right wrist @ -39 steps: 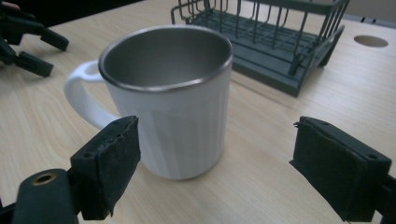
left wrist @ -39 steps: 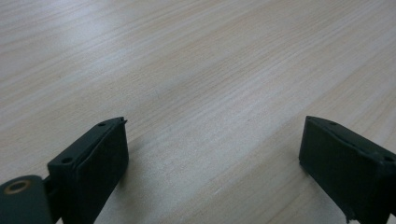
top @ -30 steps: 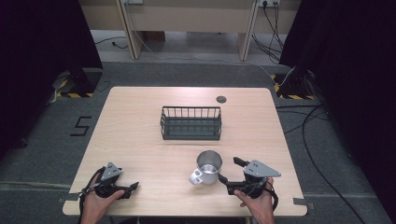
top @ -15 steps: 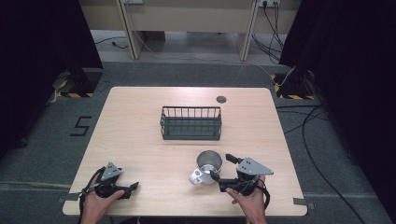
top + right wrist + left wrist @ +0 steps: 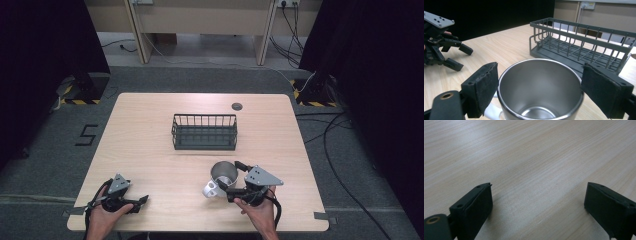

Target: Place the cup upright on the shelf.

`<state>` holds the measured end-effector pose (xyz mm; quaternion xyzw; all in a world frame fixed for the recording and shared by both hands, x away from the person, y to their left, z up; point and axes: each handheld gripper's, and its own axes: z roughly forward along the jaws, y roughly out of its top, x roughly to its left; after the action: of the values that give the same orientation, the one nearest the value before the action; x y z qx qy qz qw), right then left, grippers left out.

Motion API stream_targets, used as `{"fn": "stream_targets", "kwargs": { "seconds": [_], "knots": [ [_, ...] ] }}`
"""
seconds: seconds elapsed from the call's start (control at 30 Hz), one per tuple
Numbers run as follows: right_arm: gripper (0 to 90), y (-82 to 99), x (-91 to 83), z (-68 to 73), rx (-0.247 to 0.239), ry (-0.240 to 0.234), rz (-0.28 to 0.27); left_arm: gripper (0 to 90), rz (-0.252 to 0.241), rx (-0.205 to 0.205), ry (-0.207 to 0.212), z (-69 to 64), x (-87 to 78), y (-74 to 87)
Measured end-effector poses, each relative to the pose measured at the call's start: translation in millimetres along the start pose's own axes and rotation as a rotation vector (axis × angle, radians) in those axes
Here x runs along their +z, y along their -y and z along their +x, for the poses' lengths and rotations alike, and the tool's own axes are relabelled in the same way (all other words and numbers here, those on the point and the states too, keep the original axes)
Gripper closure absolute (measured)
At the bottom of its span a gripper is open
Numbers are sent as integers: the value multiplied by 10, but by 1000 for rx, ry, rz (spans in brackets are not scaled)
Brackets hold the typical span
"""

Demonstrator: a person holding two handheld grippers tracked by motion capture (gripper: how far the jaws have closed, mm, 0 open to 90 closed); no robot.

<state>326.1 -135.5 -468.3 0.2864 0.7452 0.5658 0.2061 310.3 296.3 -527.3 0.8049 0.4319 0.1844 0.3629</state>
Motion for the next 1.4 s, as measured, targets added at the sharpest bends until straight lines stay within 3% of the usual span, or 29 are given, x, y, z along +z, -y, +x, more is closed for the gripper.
{"fn": "stream_targets", "kwargs": {
  "seconds": [0.43,0.57,0.73,0.77,0.93,1.13,1.23,1.4],
  "knots": [
    [147,-10,80,42,-53,60,13,74,1,1,-1,-1,-1,0],
    [154,10,106,12,-47,87,24,74,1,1,0,-1,-1,1],
    [162,26,97,-2,-32,59,7,74,1,1,0,-1,-1,1],
    [143,26,89,3,-29,25,-13,74,1,0,0,-1,-1,1],
    [148,55,87,21,-15,3,-32,74,1,1,0,-1,-1,1],
    [148,63,86,32,-16,10,-38,74,1,1,0,-2,-2,1],
    [148,60,68,55,-51,39,-44,74,1,1,1,-2,-2,1],
    [149,64,48,82,-66,64,-48,73,1,2,1,-2,-2,1]
  ]
}}
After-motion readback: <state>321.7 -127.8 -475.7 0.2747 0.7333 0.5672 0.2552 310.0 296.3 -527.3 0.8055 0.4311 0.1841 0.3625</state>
